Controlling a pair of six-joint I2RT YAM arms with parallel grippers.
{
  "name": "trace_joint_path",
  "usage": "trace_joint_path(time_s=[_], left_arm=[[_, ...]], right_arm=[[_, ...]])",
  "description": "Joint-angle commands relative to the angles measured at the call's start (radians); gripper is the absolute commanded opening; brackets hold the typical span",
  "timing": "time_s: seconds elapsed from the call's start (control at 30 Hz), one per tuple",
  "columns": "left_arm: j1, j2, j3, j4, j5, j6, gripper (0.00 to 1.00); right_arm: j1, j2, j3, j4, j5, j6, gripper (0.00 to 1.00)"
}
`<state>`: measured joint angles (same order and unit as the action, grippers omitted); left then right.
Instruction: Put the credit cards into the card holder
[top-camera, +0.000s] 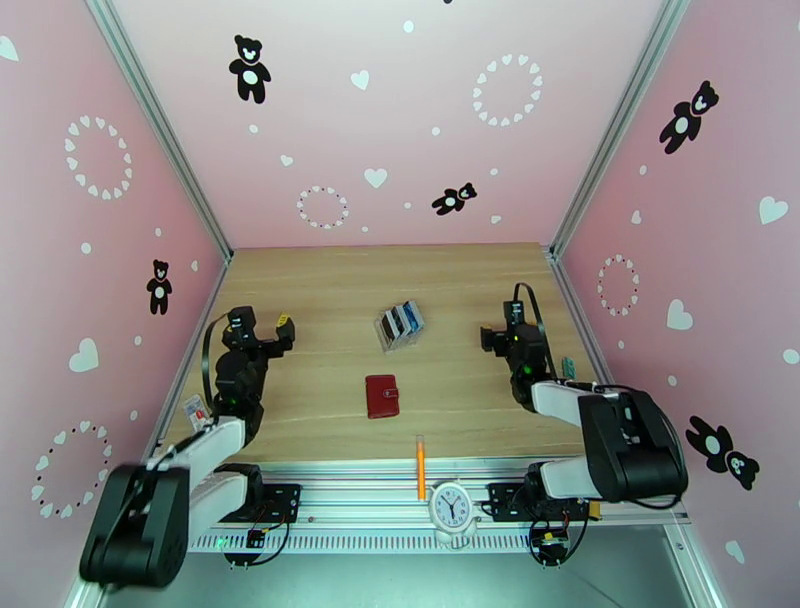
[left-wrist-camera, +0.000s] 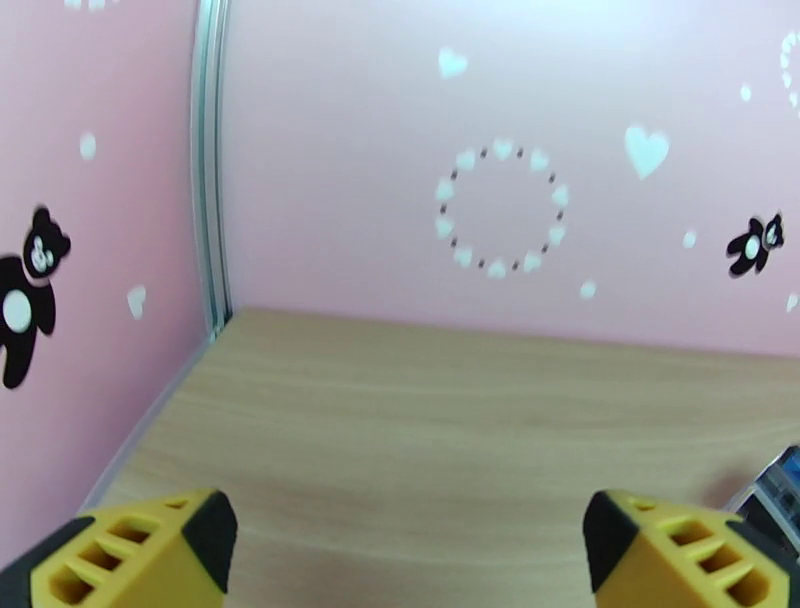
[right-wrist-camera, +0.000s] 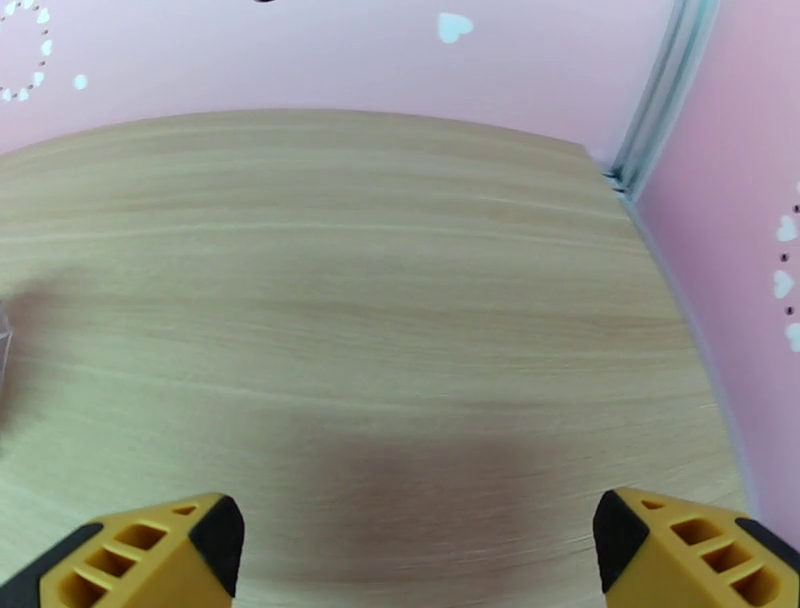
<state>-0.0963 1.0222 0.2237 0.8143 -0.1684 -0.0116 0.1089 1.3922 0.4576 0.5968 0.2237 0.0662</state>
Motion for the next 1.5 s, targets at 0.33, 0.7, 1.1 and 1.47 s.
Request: trace_joint_path(time_s=[0.33, 0.7, 1.1, 1.47], left_arm=[[-0.239, -0.230, 0.168, -0.612, -0.123, -0.275, 0.98], [-0.331, -0.102, 0.300, -0.950, 0.009, -0.527, 0.98], [-0.455, 0.042, 0.182, -0.772, 0.218, -0.543, 0.82], [-0.455, 0.263, 0.262, -0.707, 0.397, -0.551, 0.60]], right_arm=[[0.099, -0.230, 0.271, -0.727, 0.260, 0.373, 0.99], [0.387, -0.328, 0.333, -0.990, 0.370, 0.526, 0.99], [0.803, -0.220, 0.388, -1.129, 0.401, 0.692, 0.79], [0.989, 0.080, 0.552, -1.163, 0.361, 0.795, 0.67]])
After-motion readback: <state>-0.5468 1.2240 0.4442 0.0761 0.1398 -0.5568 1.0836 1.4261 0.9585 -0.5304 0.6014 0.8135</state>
